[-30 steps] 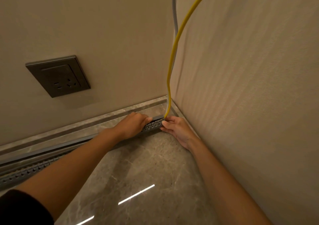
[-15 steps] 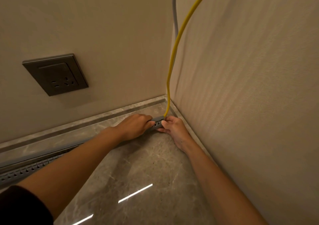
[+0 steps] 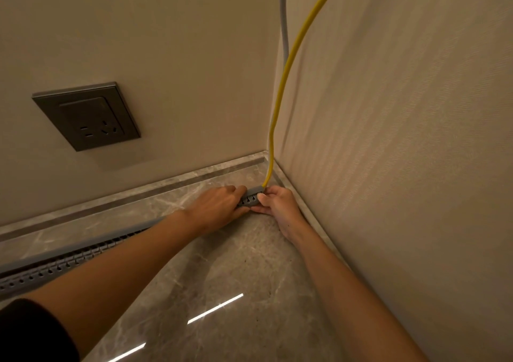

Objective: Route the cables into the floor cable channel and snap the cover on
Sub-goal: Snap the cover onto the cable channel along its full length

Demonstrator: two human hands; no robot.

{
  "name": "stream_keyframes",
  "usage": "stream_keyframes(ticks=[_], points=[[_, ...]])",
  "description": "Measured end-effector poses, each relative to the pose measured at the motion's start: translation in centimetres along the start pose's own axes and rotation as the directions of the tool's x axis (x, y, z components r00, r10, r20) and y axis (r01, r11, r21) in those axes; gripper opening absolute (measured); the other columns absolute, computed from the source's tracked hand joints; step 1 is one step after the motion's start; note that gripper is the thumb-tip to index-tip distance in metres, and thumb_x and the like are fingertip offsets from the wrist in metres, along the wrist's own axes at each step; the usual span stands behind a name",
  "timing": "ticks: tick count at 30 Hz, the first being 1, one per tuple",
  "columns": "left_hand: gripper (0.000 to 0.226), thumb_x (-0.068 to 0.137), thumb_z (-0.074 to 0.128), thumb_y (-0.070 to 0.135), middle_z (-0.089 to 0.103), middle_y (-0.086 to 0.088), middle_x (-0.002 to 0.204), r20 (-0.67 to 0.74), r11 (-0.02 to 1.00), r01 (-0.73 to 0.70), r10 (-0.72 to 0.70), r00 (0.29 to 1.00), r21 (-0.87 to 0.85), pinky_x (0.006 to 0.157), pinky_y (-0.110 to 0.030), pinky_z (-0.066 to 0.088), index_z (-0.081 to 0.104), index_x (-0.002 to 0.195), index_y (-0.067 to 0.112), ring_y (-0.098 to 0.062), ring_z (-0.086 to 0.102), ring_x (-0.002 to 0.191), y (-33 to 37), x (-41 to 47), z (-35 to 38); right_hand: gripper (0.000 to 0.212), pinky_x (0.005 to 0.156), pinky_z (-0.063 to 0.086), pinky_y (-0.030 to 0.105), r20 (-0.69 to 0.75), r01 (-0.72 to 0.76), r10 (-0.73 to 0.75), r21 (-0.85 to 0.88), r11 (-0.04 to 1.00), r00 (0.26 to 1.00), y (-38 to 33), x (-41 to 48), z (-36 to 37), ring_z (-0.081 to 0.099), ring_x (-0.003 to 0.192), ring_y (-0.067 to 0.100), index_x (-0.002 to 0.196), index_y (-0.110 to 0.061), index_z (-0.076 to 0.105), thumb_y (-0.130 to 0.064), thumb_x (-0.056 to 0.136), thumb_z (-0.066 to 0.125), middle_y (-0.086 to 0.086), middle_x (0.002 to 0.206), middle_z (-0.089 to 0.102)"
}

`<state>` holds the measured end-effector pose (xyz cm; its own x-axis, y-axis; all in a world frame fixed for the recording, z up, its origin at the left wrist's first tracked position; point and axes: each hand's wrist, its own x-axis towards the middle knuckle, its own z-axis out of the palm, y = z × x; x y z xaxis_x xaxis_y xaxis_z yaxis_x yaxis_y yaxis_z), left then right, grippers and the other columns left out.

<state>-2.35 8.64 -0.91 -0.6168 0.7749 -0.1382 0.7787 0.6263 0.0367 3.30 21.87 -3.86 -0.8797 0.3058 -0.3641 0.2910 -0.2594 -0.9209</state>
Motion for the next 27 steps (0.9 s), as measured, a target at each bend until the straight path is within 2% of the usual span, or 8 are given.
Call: stream_keyframes(ticks=[5,11,13,15,16,20,23,27], points=[[0.033,0.098,0.038,0.026,0.049,-0.017,0.126,0.028,0.999,0.033,-0.032,0.999,-0.003,0.087,-0.036,0.042,0.039,0.123,0.004,-0.031,0.052,0.111,1.2,0.3,-0.1,0.022,0.057,0.055,0.013,-0.017,-0.022,0.022,0.001,1.0,1.0,-0.2,0.0,0.1,0.061,0.07,0.013,0.11,0.012,0.055,0.006,0.092,0.045,0.014,0.09,0.062],[0.03,0.097,0.039,0.012,0.05,-0.019,0.123,0.014,0.998,0.028,-0.029,0.999,0.06,0.087,-0.038,0.043,0.038,0.124,0.001,-0.034,0.053,0.108,1.4,-0.3,-0.2,0.024,0.056,0.056,0.013,-0.035,-0.027,0.027,0.0,1.0,0.999,-0.3,0.0,0.4,0.062,0.066,0.015,0.11,0.014,0.058,0.007,0.09,0.047,0.007,0.076,0.062],[0.029,0.091,0.049,0.008,0.057,-0.021,0.109,-0.043,0.991,-0.04,0.046,0.998,0.13,0.076,-0.036,0.05,0.046,0.118,-0.003,-0.034,0.061,0.092,1.6,-0.7,0.1,0.023,0.055,0.057,0.013,-0.041,-0.035,0.035,0.011,0.999,0.999,-0.3,0.0,0.4,0.063,0.065,0.014,0.11,0.013,0.059,0.007,0.09,0.047,0.007,0.076,0.062],[0.035,0.065,0.078,0.009,0.065,-0.016,0.076,-0.055,0.982,-0.067,0.078,0.995,0.177,0.048,-0.026,0.051,0.061,0.093,-0.002,-0.026,0.064,0.056,1.4,-0.8,0.2,0.023,0.053,0.057,0.014,-0.046,-0.048,0.048,0.014,0.999,0.998,-0.4,0.1,0.4,0.063,0.064,0.014,0.11,0.012,0.059,0.008,0.09,0.048,0.007,0.075,0.063],[0.037,0.058,0.083,0.009,0.064,-0.014,0.069,-0.103,0.976,-0.062,0.085,0.991,0.207,0.042,-0.024,0.049,0.062,0.087,0.0,-0.024,0.063,0.049,1.3,-0.8,0.4,0.024,0.053,0.057,0.014,-0.049,-0.055,0.055,0.013,0.998,0.997,-0.4,0.2,0.4,0.063,0.063,0.014,0.109,0.011,0.06,0.008,0.09,0.048,0.007,0.075,0.063],[0.034,0.094,0.04,0.006,0.053,-0.022,0.118,-0.02,0.991,-0.062,0.065,0.998,0.119,0.083,-0.038,0.047,0.038,0.127,-0.004,-0.035,0.058,0.1,1.7,-0.3,0.6,0.024,0.054,0.057,0.014,-0.044,-0.065,0.065,0.009,0.998,0.997,-0.4,0.4,0.4,0.065,0.056,0.01,0.109,0.011,0.06,0.008,0.089,0.048,0.007,0.075,0.063],[0.034,0.095,0.039,0.012,0.052,-0.02,0.123,0.03,0.998,-0.035,0.034,0.999,0.045,0.083,-0.038,0.045,0.036,0.127,0.001,-0.035,0.056,0.105,1.0,0.2,-0.1,0.023,0.057,0.057,0.013,0.002,-0.037,0.036,0.028,0.999,0.999,-0.2,0.4,0.0,0.065,0.049,0.004,0.11,0.011,0.059,0.006,0.091,0.048,0.007,0.077,0.063],[0.037,0.091,0.049,0.018,0.053,-0.017,0.126,0.077,0.981,0.026,-0.012,0.997,-0.19,0.09,-0.039,0.043,0.039,0.126,0.007,-0.034,0.053,0.111,-0.2,0.4,-0.8,0.024,0.065,0.056,0.01,0.075,-0.009,0.003,0.075,0.997,0.997,0.3,0.5,-0.5,0.066,0.064,0.004,0.112,0.009,0.058,0.0,0.093,0.047,0.005,0.085,0.065]])
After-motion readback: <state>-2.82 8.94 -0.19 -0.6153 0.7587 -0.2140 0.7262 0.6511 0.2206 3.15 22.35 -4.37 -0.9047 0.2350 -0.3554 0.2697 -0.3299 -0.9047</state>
